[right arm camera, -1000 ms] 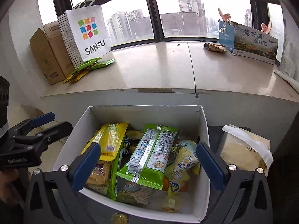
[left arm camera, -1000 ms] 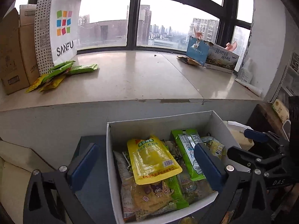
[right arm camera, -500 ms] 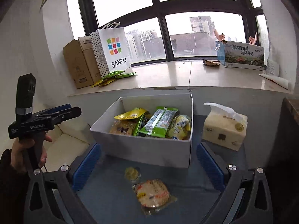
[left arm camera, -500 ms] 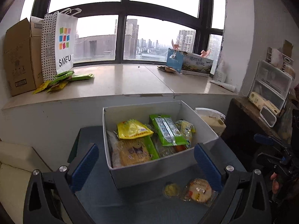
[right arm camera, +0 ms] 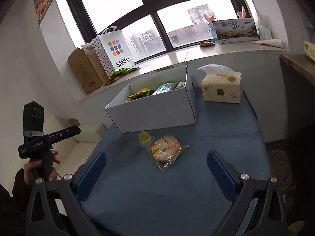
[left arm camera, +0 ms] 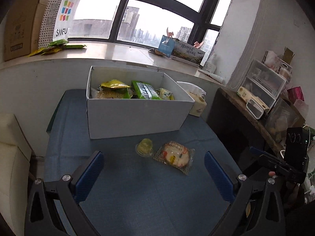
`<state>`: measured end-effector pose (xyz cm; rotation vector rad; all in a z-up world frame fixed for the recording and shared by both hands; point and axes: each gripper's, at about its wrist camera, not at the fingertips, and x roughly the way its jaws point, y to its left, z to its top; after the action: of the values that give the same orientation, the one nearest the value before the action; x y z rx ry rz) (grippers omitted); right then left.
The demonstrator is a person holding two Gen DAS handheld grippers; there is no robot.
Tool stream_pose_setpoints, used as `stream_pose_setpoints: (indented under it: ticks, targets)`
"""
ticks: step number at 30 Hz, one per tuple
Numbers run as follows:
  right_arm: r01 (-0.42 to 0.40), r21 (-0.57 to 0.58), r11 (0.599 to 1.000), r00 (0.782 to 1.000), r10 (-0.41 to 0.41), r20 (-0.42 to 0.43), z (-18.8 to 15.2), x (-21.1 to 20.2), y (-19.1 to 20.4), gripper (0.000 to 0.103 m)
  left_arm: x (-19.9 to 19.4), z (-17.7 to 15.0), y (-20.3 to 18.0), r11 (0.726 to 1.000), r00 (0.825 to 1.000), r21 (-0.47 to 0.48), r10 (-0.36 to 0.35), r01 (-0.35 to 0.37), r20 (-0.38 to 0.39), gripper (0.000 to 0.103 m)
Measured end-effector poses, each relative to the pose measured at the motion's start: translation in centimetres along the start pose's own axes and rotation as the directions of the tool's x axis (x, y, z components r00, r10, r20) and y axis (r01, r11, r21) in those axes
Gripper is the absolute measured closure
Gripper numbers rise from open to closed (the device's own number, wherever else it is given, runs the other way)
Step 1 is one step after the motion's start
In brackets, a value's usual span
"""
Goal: Organize snacks
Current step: 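Move both grippers back from the box toward the bread pack and jelly cup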
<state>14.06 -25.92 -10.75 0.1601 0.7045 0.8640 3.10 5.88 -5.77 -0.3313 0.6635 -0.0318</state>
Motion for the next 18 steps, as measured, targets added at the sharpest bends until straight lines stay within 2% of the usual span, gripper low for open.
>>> stream_pose_setpoints:
  ticks: [5,8,16,18]
  targets:
    - [0.054,0.003,0.999,0.998,-0.053,-0.034,-0.5,1.0,-0.7,0.000,-0.2,-0.7,0.7,1.000,1.000,-0.026,0.004,-0.004,-0.013,0.000]
    - [0.058,-0.018,0.998,0.997,-0.059,-0.044,-0.7,1.7,-0.4,0.000,-0.5,-0.8,0.9,1.000,1.000,-0.028,0.007,-0.007,-0.008,0.000]
    - [0.135,-0.181,0.974,0.987,-0.148,-0.061,-1.4,4.6,1.3,0.000,-0.9,-1.3,1.2,0.999,1.000,-0.033,0.001,-0.001,-0.003,0.000]
    - [0.125,-0.212,0.969,0.987,-0.144,-0.073,-1.5,6.1,1.2,0.000,-1.0,-1.5,1.4,0.999,1.000,-0.033,0.013,-0.013,-0.001,0.000]
